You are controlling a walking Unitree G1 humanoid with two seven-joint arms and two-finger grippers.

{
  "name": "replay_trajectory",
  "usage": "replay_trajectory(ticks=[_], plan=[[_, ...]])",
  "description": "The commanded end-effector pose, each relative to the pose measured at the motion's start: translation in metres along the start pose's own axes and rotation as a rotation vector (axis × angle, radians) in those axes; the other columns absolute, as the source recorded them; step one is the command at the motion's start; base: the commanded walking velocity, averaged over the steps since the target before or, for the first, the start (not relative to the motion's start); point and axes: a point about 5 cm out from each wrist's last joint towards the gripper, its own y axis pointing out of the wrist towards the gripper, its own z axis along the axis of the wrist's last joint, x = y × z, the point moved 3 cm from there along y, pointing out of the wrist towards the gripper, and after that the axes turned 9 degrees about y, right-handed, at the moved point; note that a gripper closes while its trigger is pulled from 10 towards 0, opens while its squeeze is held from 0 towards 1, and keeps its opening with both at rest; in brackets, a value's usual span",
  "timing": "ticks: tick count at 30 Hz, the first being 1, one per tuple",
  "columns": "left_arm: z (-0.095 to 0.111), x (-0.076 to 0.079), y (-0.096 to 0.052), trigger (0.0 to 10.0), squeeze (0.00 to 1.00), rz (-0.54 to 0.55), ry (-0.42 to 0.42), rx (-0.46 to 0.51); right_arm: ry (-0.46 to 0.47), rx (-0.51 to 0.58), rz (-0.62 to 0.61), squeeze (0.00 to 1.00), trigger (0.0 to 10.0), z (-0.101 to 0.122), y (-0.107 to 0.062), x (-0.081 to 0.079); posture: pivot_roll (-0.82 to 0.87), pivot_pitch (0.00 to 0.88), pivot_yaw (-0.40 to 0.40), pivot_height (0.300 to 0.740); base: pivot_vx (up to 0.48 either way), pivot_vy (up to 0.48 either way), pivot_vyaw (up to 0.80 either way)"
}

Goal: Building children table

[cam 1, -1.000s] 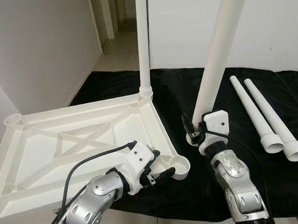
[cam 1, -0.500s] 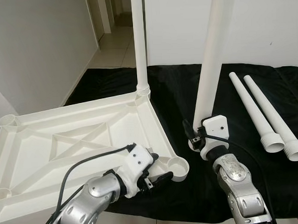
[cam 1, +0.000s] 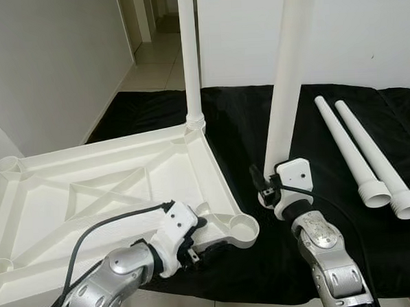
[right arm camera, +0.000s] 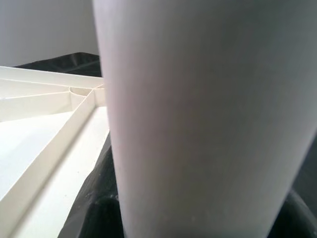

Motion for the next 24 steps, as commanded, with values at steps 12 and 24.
replay_trajectory(ticks=[12, 24], plan=[[-0.027, -0.001, 0.024, 10.0, 0.0, -0.138, 0.079, -0.169, -0.012, 0.017, 0.006, 0.0, 10.0, 0.006, 0.001, -0.002, -0.12, 0.032, 0.067, 0.74, 0.0, 0.0, 0.0], [-0.001, 0.005, 0.06, 10.0, 0.0, -0.199, 0.135, -0.082, -0.012, 0.028, -0.026, 0.0, 10.0, 0.007, 0.0, 0.004, -0.14, 0.029, 0.081, 0.74, 0.0, 0.0, 0.0]])
